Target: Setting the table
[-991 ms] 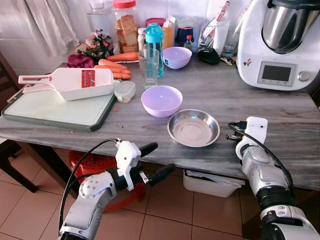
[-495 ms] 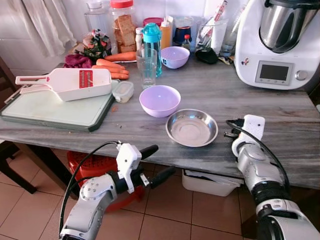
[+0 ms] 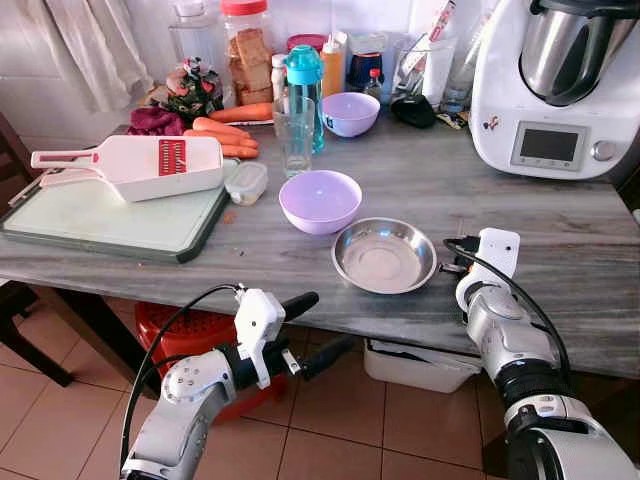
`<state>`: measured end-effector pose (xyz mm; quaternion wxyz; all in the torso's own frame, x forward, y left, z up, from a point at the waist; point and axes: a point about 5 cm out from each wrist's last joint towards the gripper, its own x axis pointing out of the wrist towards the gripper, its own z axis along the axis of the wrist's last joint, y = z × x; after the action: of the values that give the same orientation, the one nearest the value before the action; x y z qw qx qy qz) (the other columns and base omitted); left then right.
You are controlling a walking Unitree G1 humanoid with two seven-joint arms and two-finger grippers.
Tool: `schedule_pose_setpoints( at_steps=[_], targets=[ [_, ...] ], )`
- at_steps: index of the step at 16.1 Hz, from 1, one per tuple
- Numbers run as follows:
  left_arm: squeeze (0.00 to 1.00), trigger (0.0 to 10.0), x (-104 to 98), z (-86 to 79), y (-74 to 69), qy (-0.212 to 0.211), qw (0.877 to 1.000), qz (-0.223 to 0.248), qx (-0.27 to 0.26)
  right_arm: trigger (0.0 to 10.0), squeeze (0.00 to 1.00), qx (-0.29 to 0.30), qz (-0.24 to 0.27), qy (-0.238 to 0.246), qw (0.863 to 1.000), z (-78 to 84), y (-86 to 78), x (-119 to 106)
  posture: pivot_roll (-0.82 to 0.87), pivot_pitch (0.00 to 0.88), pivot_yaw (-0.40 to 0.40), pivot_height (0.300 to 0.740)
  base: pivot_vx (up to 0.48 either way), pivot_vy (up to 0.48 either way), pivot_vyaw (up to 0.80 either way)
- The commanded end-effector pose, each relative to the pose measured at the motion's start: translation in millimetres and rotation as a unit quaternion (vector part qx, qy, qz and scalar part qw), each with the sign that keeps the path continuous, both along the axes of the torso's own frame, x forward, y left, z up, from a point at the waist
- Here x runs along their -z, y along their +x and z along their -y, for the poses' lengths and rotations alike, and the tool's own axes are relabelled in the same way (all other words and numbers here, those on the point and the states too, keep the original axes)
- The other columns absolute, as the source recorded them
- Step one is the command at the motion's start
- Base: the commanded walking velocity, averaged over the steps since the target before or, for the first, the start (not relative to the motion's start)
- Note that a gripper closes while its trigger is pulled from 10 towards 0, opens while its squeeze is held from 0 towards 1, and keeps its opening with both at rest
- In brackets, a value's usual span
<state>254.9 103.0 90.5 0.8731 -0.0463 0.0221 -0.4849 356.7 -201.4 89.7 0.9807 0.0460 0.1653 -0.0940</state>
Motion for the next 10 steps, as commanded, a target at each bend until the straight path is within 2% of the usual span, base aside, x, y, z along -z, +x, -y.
schedule_pose_setpoints(
  at_steps=[1,2,6,10],
  targets=[
    [0.00,10.0,1.2,-0.6,-1.2,0.005,1.000,0.003,0.001,7.3,1.00,-0.009,-0.019,0.003,1.000,-3.2,-2.6,7.7,-0.03,0.031,0.035,0.740,0.000,0.000,0.00],
    [0.00,10.0,1.5,-0.3,-1.3,0.005,1.000,0.002,0.001,10.0,1.00,-0.010,-0.018,0.003,1.000,-2.6,-2.8,7.6,-0.03,0.031,0.035,0.740,0.000,0.000,0.00],
    [0.00,10.0,1.7,1.1,-1.5,0.003,1.000,0.001,0.001,10.0,1.00,-0.012,-0.012,-0.003,1.000,0.6,-3.7,6.0,-0.04,0.029,0.034,0.740,0.000,0.000,0.00],
    [0.00,10.0,1.2,2.3,-1.3,0.001,1.000,0.000,0.000,10.0,1.00,-0.014,0.015,-0.008,1.000,2.5,-2.1,-6.1,-0.04,0.028,0.032,0.740,0.000,0.000,0.00]
  ],
)
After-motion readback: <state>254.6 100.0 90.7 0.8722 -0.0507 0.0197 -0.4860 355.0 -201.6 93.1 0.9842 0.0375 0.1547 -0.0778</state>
